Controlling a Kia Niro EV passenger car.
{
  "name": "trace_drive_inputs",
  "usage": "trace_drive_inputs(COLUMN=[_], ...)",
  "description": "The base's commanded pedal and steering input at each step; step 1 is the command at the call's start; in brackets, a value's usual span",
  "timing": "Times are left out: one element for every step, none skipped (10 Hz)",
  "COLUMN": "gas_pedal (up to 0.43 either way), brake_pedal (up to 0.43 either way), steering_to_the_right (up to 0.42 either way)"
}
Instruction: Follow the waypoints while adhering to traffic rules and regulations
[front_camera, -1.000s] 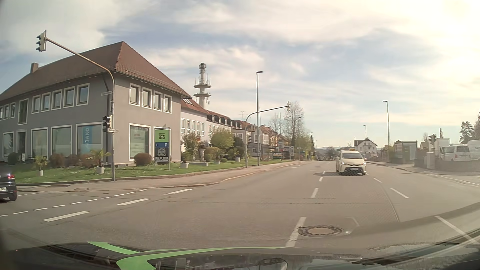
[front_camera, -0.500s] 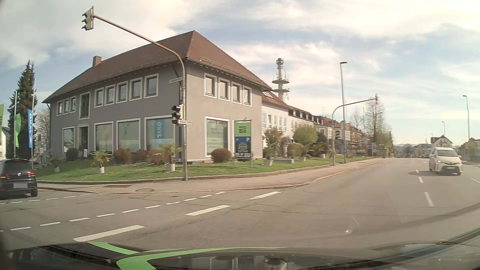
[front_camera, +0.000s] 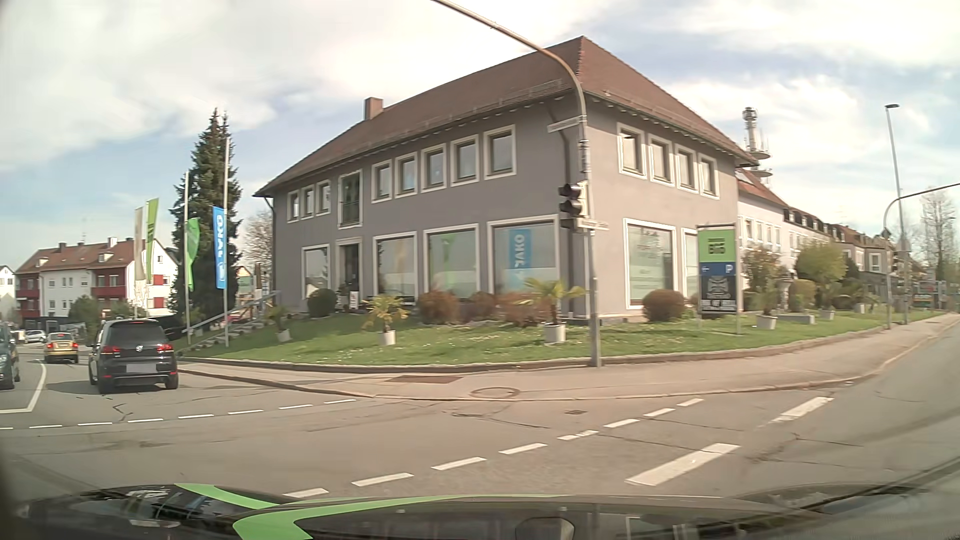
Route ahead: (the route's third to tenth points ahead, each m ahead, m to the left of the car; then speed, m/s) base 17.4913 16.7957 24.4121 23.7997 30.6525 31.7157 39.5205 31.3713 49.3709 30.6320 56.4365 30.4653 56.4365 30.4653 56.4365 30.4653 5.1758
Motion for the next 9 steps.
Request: trace_drive_inputs(gas_pedal=[0.157, 0.157, 0.138, 0.138, 0.138, 0.138, 0.13, 0.13, 0.13], brake_pedal=[0.0, 0.0, 0.0, 0.0, 0.0, 0.0, 0.0, 0.0, 0.0], steering_to_the_right=[-0.545, -0.524, -0.502, -0.476, -0.443, -0.397, -0.354, -0.318, -0.28])
